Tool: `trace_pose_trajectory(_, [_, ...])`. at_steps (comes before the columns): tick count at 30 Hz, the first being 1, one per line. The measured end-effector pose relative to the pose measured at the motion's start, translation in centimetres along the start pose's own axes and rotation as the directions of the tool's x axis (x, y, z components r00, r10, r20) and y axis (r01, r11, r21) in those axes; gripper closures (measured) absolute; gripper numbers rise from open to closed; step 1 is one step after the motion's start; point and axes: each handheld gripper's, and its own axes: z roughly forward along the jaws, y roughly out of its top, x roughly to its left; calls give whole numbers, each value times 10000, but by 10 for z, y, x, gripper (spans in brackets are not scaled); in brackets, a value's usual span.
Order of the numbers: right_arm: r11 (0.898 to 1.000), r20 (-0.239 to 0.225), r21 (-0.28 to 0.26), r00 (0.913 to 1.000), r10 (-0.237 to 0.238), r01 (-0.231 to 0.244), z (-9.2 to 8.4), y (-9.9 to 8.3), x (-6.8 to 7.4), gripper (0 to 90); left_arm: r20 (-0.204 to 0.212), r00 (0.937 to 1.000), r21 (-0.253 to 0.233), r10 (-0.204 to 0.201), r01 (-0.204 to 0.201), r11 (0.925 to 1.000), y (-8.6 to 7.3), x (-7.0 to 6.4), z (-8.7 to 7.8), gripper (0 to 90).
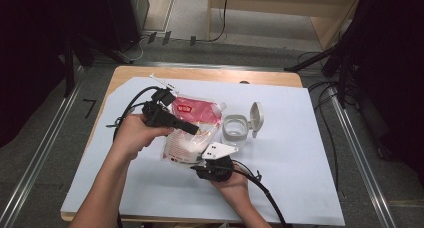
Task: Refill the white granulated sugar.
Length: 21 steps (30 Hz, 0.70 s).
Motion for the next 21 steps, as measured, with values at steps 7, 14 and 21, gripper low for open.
trace_pose_trajectory(7, [9936,686,467,9921,-1055,1024,-1,10,21,572,-357,9993,-183,100,-107,9998,3,-5,7,887])
trace_pose_trajectory(14, [9994,-404,-22,9986,344,-345,-7,20,22,578,-1177,9896,-537,832,-900,9945,5,-16,4,798])
trace_pose_trajectory(21, [9916,-1114,-171,9858,1257,-1284,-11,26,22,578,-831,9959,-317,368,-395,9987,7,-15,11,789])
